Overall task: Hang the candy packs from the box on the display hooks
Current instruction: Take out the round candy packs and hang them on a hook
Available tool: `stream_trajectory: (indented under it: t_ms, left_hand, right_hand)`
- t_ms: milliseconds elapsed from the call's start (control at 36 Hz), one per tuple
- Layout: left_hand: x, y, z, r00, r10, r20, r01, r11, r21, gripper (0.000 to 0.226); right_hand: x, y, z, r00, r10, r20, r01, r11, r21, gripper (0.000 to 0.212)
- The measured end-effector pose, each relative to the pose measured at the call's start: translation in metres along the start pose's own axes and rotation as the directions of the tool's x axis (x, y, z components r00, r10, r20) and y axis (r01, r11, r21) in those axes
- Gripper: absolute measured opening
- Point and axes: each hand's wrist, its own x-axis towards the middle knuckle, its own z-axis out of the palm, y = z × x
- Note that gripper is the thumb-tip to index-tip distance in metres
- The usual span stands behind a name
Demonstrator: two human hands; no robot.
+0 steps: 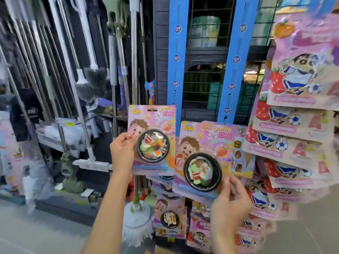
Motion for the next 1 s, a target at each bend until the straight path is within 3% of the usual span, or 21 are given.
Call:
stream_trajectory:
  t_ms: [167,444,556,639,722,806,1000]
  left_hand:
    - [0.013,-0.006,0.002,0.998,-0.055,-0.028,0.057,0.997,0.057,0.026]
    - [0.021,-0.013,0.041,0.989,-0.078,0.127,0.063,0.991,0.115,0.038]
    - [0.020,-0.013,0.054,0.982,-0.047,0.181,0.018,0.987,0.158,0.031]
    - [0.021,-0.014,0.059,0.981,-0.033,0.189,-0.001,0.984,0.176,0.025]
    - [0.020,-0.014,0.063,0.984,-0.048,0.169,0.013,0.978,0.206,0.020]
    - [0.018,-0.018,0.064,0.984,-0.059,0.168,0.023,0.978,0.207,0.019]
    - [0.014,-0.030,0.056,0.984,-0.113,0.138,0.075,0.964,0.255,0.024]
  right_hand:
    - [0.005,0.002,0.004,0.996,0.073,-0.043,-0.072,0.997,0.016,0.011]
    - [0.002,0.019,0.009,0.975,0.057,-0.217,-0.058,0.998,0.004,0.007]
    - [0.005,0.018,0.010,0.982,0.069,-0.176,-0.056,0.995,0.081,0.006]
    - [0.007,0.020,0.010,0.982,0.157,-0.107,-0.134,0.972,0.195,0.008]
    - [0.009,0.023,0.010,0.970,0.242,-0.029,-0.222,0.927,0.303,0.028]
    - [0.010,0.025,0.010,0.958,0.285,-0.014,-0.268,0.914,0.304,0.043]
    - [0.011,0.041,0.003,0.979,0.201,-0.042,-0.194,0.972,0.129,0.015]
